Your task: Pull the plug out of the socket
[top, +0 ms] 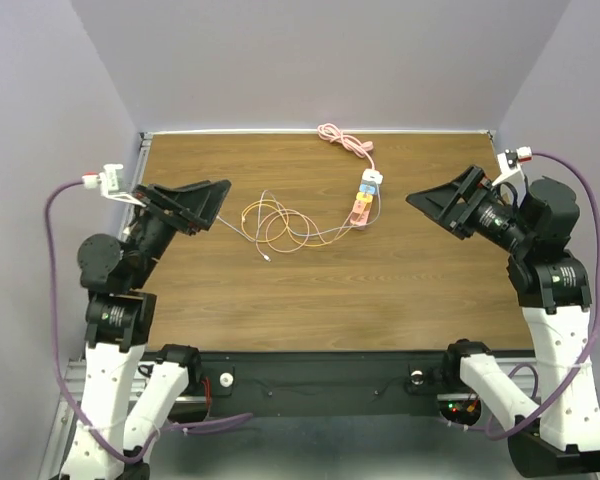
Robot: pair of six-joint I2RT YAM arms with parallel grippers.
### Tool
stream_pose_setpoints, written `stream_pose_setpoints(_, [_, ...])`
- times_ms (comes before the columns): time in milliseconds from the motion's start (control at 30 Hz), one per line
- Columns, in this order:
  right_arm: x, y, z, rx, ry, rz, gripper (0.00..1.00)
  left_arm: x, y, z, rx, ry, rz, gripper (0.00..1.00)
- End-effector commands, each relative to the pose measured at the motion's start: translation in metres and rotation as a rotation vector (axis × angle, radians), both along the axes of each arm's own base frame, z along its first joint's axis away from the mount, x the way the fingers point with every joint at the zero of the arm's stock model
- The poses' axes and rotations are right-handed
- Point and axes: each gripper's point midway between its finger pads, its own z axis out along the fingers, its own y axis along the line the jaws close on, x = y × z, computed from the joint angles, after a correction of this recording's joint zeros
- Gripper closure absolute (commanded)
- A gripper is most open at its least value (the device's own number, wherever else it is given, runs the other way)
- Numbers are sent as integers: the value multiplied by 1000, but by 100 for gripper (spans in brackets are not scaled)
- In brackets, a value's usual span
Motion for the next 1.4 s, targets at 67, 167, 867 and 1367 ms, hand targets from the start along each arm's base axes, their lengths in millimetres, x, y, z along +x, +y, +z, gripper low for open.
stream_pose_setpoints(67, [-2, -11, -9, -101, -4, -41, 0, -12, -31, -15, -205, 23, -283, 1])
stream_pose_setpoints(167, [19, -18, -47, -179, 107, -60, 0, -34, -23, 1, -299, -152, -311, 1])
stream_pose_setpoints(867, [190, -1, -185, -813, 479, -329, 0, -24, -16, -32, -40, 37, -138, 1])
stream_pose_setpoints(1367, [232, 32, -283, -917, 639, -385, 0, -42, 6, -49, 52, 76, 4, 1])
